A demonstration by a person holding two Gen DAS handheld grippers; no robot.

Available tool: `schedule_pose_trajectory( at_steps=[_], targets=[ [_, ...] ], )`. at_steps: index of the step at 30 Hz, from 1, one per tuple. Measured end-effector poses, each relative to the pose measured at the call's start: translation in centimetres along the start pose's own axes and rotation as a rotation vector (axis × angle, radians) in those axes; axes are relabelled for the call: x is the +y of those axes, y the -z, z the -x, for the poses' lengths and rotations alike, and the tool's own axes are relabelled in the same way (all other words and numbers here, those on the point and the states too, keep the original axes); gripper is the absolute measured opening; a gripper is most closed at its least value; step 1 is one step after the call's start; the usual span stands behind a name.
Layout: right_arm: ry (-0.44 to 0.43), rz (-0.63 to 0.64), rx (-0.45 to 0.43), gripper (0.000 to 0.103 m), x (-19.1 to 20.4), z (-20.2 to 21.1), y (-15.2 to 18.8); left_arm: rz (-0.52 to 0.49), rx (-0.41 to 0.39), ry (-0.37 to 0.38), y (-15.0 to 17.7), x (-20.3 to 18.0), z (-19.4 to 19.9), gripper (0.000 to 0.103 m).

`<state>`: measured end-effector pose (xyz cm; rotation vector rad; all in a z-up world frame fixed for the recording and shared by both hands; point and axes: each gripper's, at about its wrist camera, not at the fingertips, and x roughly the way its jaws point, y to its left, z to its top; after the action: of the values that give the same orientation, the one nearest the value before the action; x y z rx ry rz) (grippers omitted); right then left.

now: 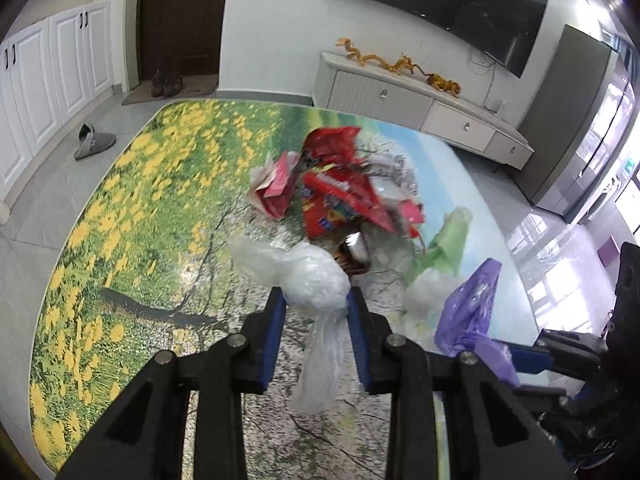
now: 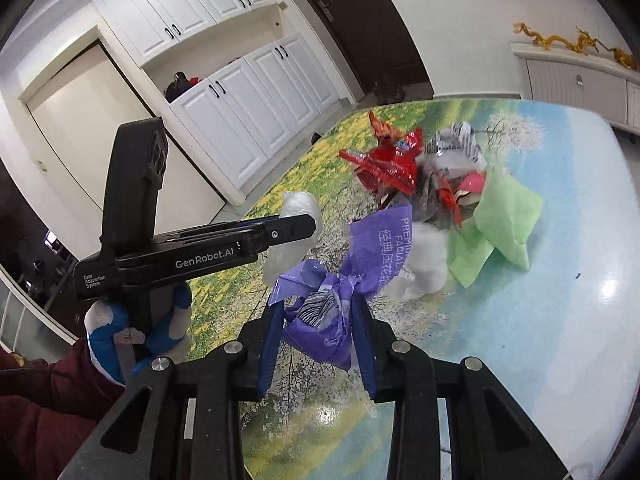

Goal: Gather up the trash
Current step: 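Grasp the clear plastic bag with the left gripper while the right gripper grasps the purple bag, then carry both bags over the white bin and open both grippers to drop them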

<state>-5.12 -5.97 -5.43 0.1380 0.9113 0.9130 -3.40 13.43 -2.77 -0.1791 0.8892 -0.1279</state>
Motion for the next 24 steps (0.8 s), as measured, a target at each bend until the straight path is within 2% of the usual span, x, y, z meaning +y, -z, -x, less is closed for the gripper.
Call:
schedule_pose_trajectory(
  at_steps=[4, 8, 13, 17, 20, 24],
  targets=[
    [0.043, -0.039, -0.097, 0.032, -1.8, 3.6, 0.4, -0.051, -0.021, 0.025, -0.9, -2.5, 0.8, 0.029],
    [0.129, -0.109, -0.208, 0.032, -4.8, 8.7, 1.5, -0.128, -0.024, 0.091, -2.0, -6.7, 0.6, 0.029],
    [0.326, -0.243, -0.308, 0.032, -10.8, 15.4, 5.0, -0.277, 0.011, 0.21, -2.9, -15.3, -1.3, 0.03],
    [0.487, -0.378, -0.321, 0.032, -16.2, 19.1, 8.9, -0.408, 0.059, 0.283, -2.3, -22.8, -3.4, 0.03],
    [0.596, -0.488, -0.295, 0.032, -20.2, 21.0, 12.2, -0.5, 0.098, 0.319, -1.5, -28.2, -5.4, 0.03],
    [0.639, -0.599, -0.269, 0.035, -23.6, 22.2, 15.4, -0.57, 0.157, 0.378, -0.2, -33.6, -7.7, 0.032]
  ],
)
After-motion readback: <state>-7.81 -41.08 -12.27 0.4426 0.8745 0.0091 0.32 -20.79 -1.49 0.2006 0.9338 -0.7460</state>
